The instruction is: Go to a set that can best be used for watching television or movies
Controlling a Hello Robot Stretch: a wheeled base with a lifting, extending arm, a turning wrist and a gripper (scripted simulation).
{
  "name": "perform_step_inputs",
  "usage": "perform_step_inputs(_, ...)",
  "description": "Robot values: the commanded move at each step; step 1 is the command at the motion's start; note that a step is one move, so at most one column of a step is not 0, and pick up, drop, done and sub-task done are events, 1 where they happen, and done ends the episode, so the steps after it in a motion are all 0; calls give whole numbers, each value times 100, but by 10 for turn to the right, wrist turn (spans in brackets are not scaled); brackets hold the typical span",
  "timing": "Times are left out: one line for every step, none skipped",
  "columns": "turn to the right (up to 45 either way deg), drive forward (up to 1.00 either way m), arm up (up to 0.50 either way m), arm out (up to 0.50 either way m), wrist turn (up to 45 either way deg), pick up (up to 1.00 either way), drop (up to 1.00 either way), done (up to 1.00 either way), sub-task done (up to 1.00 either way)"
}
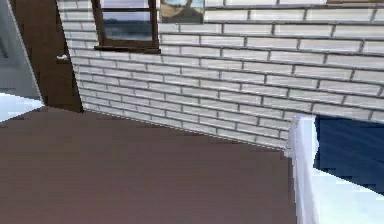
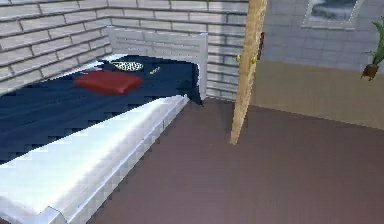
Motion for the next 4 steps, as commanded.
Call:
perform_step_inputs(-450,0,0,0,0,0,0,0,0)
perform_step_inputs(-30,0,0,0,0,0,0,0,0)
perform_step_inputs(-210,0,0,0,0,0,0,0,0)
perform_step_inputs(0,15,0,0,0,0,0,0,0)
